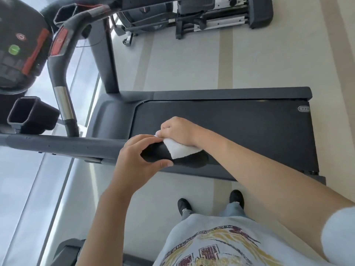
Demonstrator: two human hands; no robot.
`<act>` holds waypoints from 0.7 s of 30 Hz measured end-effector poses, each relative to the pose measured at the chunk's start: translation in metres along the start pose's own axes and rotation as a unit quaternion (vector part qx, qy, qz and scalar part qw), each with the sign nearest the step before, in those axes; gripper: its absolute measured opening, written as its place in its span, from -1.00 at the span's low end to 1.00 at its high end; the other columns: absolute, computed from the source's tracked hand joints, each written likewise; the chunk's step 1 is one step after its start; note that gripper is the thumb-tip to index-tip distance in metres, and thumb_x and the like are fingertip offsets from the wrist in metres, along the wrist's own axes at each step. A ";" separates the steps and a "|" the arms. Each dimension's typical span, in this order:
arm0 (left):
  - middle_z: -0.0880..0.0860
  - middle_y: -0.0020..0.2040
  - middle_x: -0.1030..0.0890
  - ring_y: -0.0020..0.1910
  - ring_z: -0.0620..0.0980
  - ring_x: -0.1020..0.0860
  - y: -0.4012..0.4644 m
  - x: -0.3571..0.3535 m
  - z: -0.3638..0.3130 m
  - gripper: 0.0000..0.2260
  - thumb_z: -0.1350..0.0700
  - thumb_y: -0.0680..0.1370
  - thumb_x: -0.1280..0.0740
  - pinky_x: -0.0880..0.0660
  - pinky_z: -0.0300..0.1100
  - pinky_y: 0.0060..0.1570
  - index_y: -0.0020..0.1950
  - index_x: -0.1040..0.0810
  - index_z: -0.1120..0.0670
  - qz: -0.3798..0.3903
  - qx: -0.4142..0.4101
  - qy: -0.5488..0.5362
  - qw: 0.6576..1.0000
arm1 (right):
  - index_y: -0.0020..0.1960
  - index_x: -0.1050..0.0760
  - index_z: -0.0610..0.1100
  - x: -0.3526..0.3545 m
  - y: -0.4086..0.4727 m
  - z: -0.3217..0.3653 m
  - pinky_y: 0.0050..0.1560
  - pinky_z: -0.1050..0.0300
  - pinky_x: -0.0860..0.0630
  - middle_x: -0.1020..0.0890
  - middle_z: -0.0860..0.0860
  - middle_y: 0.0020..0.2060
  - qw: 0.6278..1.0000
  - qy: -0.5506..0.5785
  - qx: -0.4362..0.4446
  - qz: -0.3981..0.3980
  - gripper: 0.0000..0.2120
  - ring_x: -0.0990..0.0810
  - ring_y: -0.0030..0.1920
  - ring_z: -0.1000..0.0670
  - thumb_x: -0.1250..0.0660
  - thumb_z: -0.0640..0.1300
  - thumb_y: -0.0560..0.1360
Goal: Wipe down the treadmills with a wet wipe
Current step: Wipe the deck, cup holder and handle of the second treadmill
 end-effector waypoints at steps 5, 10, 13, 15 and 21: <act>-0.25 0.23 -0.64 0.29 -0.16 -0.56 -0.007 0.014 0.002 -0.47 -0.03 0.35 -0.70 -0.45 -0.25 0.32 0.29 -0.68 -0.08 -0.004 0.010 0.054 0.998 | -0.26 -0.52 -0.02 -0.004 0.015 0.005 -0.12 0.11 -0.41 -0.56 0.10 -0.28 0.998 -0.003 -0.010 0.067 -0.71 -0.52 -0.23 0.05 -0.36 0.07 0.59; -0.27 0.14 -0.64 0.23 -0.14 -0.55 0.006 0.025 0.009 -0.51 -0.10 0.32 -0.68 -0.50 -0.15 0.23 0.23 -0.69 -0.16 0.038 0.015 0.069 0.997 | -0.25 -0.40 -0.15 0.000 -0.018 -0.012 -0.19 0.02 -0.32 -0.45 0.02 -0.36 0.998 0.034 0.036 -0.041 -0.61 -0.41 -0.32 0.03 -0.35 0.10 0.59; -0.32 0.13 -0.61 0.18 -0.16 -0.56 0.015 0.026 0.015 -0.53 -0.15 0.32 -0.68 -0.54 -0.05 0.21 0.20 -0.67 -0.24 0.080 0.000 0.053 0.995 | -0.16 -0.46 -0.16 -0.004 -0.044 -0.014 -0.19 0.01 -0.38 -0.55 -0.06 -0.29 0.987 0.007 0.041 -0.157 -0.59 -0.49 -0.26 0.00 -0.30 0.20 0.57; -0.32 0.09 -0.61 0.14 -0.15 -0.58 0.017 0.025 0.019 -0.54 -0.23 0.33 -0.64 -0.56 -0.01 0.19 0.20 -0.65 -0.25 0.089 -0.024 0.051 0.994 | -0.17 -0.42 -0.13 -0.012 -0.061 -0.020 -0.22 0.02 -0.37 -0.50 -0.04 -0.33 0.970 0.004 0.023 -0.244 -0.52 -0.46 -0.29 -0.01 -0.22 0.32 0.51; -0.24 0.14 -0.62 0.06 -0.07 -0.62 0.020 0.024 0.037 -0.50 -0.40 0.51 -0.39 -0.55 0.10 0.20 0.35 -0.58 -0.17 0.104 -0.151 0.076 0.980 | -0.22 -0.38 -0.08 -0.057 -0.081 -0.030 -0.33 0.00 -0.40 -0.46 -0.07 -0.40 0.840 0.027 -0.008 -0.543 -0.63 -0.46 -0.36 -0.07 -0.27 0.18 0.59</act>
Point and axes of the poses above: each hand's wrist, its own y-axis towards the middle knuckle, its own x-axis out of the back of the hand, z = x × y, the point moved 2 cm from there along y, towards the middle knuckle
